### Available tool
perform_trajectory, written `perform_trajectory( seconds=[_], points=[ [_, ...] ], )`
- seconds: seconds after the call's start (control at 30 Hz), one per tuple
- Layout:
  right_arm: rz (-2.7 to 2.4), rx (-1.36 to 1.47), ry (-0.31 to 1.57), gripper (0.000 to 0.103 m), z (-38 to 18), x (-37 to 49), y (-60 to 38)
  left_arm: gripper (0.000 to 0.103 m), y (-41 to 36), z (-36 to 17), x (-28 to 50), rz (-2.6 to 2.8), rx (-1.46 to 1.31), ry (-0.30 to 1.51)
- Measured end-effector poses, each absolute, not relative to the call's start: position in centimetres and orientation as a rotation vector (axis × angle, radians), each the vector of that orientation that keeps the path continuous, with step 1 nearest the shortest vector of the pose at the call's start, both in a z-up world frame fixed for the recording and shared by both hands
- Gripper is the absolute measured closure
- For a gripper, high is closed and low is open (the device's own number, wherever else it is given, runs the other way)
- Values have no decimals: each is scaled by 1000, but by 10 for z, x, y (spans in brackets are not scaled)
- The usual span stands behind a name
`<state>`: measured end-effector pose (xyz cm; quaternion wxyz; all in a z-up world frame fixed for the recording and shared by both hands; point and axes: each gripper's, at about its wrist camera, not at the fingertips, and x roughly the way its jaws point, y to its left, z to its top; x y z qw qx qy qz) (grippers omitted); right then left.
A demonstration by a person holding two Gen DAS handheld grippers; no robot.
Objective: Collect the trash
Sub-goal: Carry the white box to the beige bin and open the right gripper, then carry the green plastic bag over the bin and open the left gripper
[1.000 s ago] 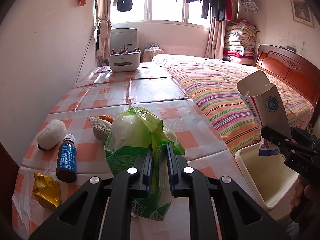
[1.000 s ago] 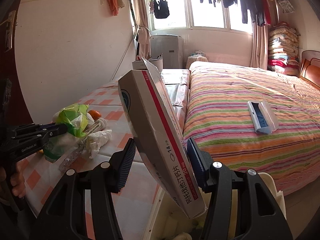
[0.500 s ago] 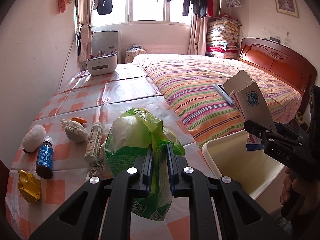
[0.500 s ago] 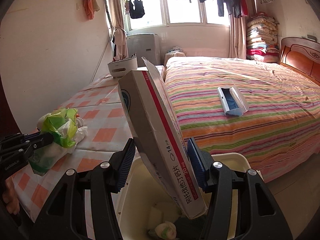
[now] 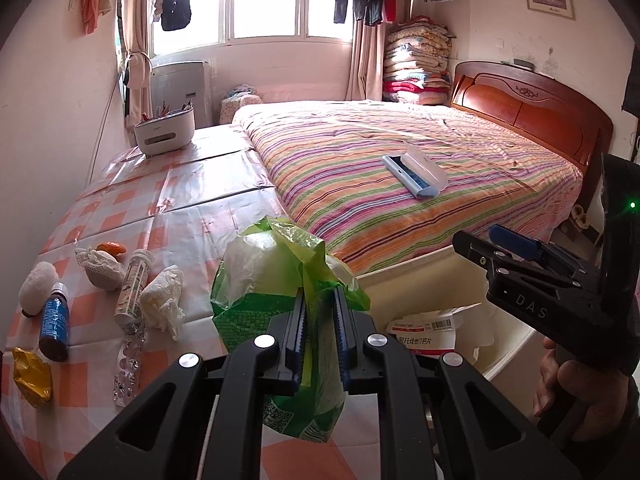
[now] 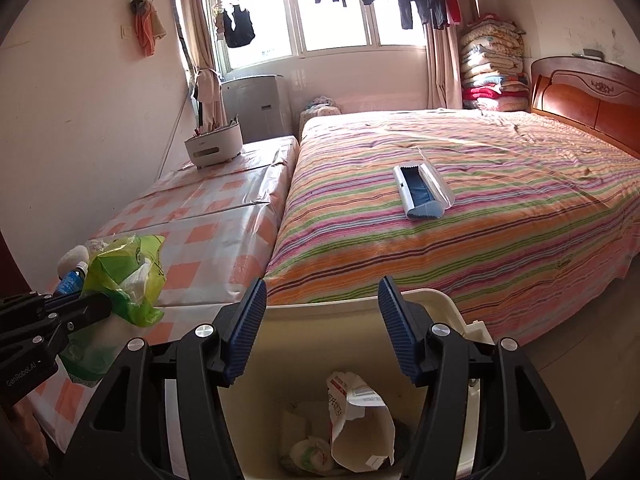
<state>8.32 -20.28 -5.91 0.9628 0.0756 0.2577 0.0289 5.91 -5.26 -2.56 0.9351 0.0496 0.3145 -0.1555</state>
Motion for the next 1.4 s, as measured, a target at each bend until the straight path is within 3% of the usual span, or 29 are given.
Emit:
perform_trajectory(
  seconds=[0.43, 1.2, 1.33, 1.4],
  points=[
    [-21, 236, 485, 32, -55, 78, -232, 90, -86, -30, 61, -364, 141, 663],
    [-77, 300, 451, 29, -53, 68, -256, 86, -128, -42, 64, -435, 199, 710],
    [-76, 301, 452, 29, -53, 67, -257, 73, -134, -42, 61, -422, 233, 698],
    [-75, 302, 451, 29, -53, 67, -257, 40, -136, -41, 58, -417, 248, 679]
  ],
)
